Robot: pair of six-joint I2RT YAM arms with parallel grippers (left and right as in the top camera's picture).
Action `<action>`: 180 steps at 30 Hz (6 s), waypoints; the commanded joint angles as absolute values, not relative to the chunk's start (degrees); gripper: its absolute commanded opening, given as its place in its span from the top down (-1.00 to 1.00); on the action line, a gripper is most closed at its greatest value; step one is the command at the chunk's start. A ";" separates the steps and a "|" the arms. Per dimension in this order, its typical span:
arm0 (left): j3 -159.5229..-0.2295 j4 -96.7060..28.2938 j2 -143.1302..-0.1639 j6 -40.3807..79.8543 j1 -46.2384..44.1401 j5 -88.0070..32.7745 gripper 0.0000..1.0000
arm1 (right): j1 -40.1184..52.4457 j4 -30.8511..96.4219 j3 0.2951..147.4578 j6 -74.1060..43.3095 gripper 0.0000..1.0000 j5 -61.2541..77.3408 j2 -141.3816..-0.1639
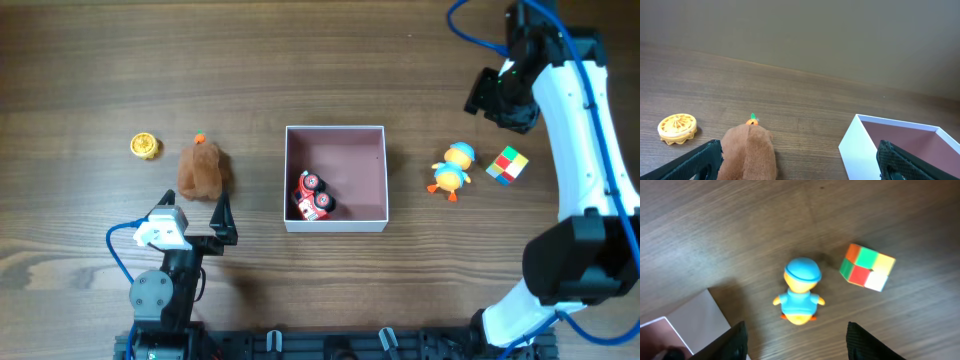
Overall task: Pack container
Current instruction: 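Lower the right gripper onto the Rubik's cube and grasp it, then carry the cube into the box, release it, and withdraw, then lower the right gripper onto the blue-hat duck and grasp it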
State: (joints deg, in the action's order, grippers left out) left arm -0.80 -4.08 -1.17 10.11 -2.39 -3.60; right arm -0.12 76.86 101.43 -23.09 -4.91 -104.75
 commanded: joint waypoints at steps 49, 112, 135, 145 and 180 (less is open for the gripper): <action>-0.32 -4.03 -0.93 9.63 -2.02 -4.64 -1.00 | -12.88 46.65 70.59 -29.23 0.10 -4.25 -107.81; -0.32 -4.03 -0.93 9.63 -2.00 -4.64 -0.99 | 33.45 60.34 87.29 -30.02 -0.04 -6.09 -109.47; -0.32 -4.03 -0.93 9.63 -2.02 -4.64 -1.00 | 19.62 78.76 106.28 -30.24 -0.66 -18.85 -102.06; -0.32 -4.03 -0.93 9.63 -2.02 -4.64 -0.99 | 7.53 73.71 95.11 -29.95 -0.72 -12.25 -100.25; -0.32 -4.03 -0.93 9.63 -2.00 -4.64 -1.00 | 2.55 49.78 71.20 -33.15 -0.89 -1.41 -111.44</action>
